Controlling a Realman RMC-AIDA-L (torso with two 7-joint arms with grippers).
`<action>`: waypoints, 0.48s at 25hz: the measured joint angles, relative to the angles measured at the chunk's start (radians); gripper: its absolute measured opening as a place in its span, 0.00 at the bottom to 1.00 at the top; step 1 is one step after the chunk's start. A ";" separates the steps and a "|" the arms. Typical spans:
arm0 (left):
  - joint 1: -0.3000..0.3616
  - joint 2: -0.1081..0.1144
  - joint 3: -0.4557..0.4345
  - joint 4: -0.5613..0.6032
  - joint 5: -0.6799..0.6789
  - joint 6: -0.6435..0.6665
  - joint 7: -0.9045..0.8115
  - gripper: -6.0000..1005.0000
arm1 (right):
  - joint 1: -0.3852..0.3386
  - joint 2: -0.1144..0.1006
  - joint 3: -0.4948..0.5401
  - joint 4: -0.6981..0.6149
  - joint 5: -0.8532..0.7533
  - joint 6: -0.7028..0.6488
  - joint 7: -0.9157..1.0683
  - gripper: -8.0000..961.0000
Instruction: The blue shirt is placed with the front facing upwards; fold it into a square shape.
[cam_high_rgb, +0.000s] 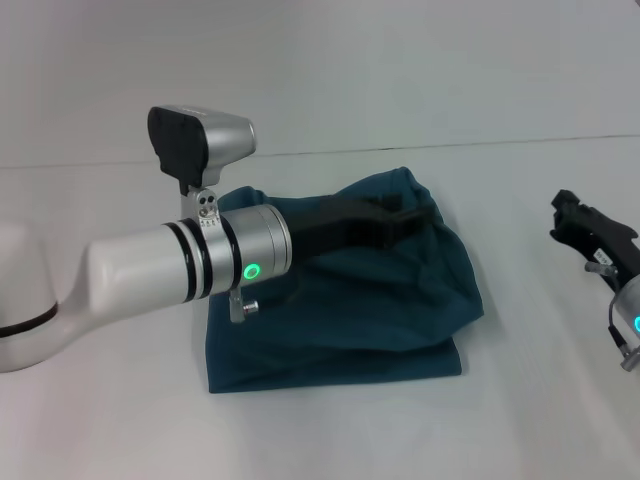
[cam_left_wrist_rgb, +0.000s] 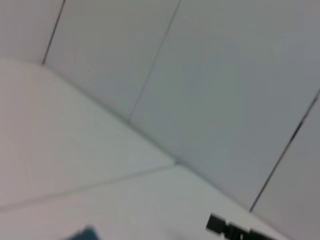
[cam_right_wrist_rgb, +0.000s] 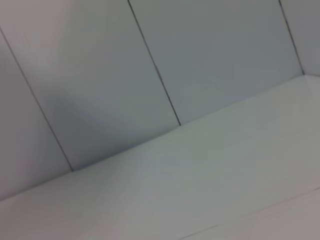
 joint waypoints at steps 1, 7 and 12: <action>0.008 0.000 -0.001 0.007 -0.018 0.011 0.028 0.37 | -0.005 0.000 0.009 -0.001 0.000 -0.010 0.001 0.05; 0.151 0.000 -0.036 0.088 -0.182 0.100 0.275 0.59 | -0.053 -0.036 0.014 -0.018 -0.031 -0.166 0.125 0.05; 0.272 0.000 -0.139 0.068 -0.284 0.243 0.496 0.73 | -0.024 -0.100 -0.133 -0.142 -0.165 -0.353 0.340 0.05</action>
